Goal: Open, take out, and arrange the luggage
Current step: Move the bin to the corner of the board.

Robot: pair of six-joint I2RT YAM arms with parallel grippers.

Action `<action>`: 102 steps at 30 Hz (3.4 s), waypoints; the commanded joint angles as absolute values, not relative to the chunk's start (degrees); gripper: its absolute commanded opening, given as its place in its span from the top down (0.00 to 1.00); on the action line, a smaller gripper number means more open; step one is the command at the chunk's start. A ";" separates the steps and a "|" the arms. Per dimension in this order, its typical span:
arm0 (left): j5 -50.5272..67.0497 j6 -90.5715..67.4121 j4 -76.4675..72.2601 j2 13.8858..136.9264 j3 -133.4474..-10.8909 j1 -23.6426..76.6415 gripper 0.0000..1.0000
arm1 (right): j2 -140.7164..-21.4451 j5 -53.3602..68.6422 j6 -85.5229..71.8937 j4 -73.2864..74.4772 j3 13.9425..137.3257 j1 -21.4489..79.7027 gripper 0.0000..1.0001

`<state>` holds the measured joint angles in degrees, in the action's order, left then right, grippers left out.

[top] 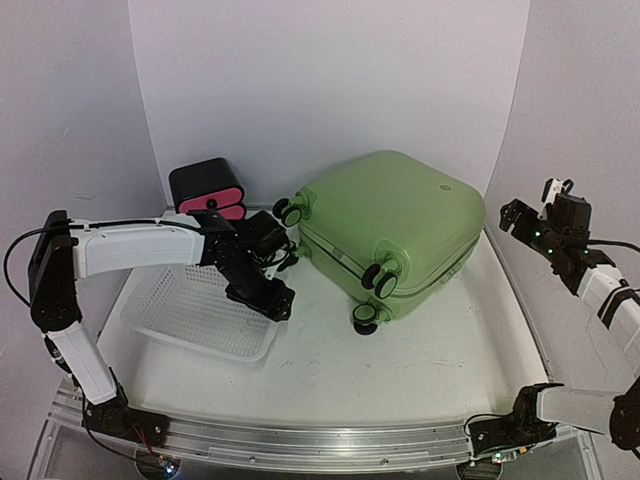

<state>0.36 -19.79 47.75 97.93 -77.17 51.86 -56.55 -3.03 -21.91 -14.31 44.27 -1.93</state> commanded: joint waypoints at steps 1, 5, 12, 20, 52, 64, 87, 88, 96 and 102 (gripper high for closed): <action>-2.70 -20.96 46.31 99.42 -81.33 52.78 0.16 | -55.02 -3.17 -22.11 -15.73 46.35 -1.85 0.02; -6.95 -23.97 46.40 100.65 -80.65 52.84 0.19 | -55.04 -2.90 -22.41 -15.73 45.98 -1.85 0.02; -3.19 -21.07 46.42 102.55 -79.11 53.00 0.57 | -55.81 -2.82 -22.12 -15.73 46.62 -1.85 0.02; -0.39 -13.05 53.14 95.58 -74.73 53.00 0.79 | -55.64 -2.89 -21.96 -15.73 46.33 -1.85 0.02; -9.24 -26.78 68.67 72.85 -68.63 53.00 0.02 | -55.74 -1.50 -22.68 -15.91 46.47 -1.89 0.02; -21.29 -63.89 66.66 84.65 -87.84 52.92 0.01 | -56.59 -0.53 -23.70 -16.26 47.37 -1.85 0.02; -14.74 -69.63 63.96 114.14 -99.38 40.15 0.16 | -54.09 1.77 -23.09 -14.06 48.51 -1.85 0.02; -14.47 -69.24 63.89 114.35 -98.99 40.04 0.17 | -54.28 1.88 -23.11 -14.06 48.58 -1.85 0.02; -16.11 -65.17 62.63 106.74 -87.29 40.00 0.25 | -54.32 2.02 -23.18 -14.06 47.94 -1.85 0.02; -14.76 -49.53 60.55 97.46 -75.82 40.06 0.23 | -55.18 2.27 -23.38 -14.19 47.05 -1.85 0.02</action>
<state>-14.57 -60.29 61.30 105.80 -80.86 40.12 -54.68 1.72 -23.22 -12.21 45.87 -1.93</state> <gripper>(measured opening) 0.755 0.984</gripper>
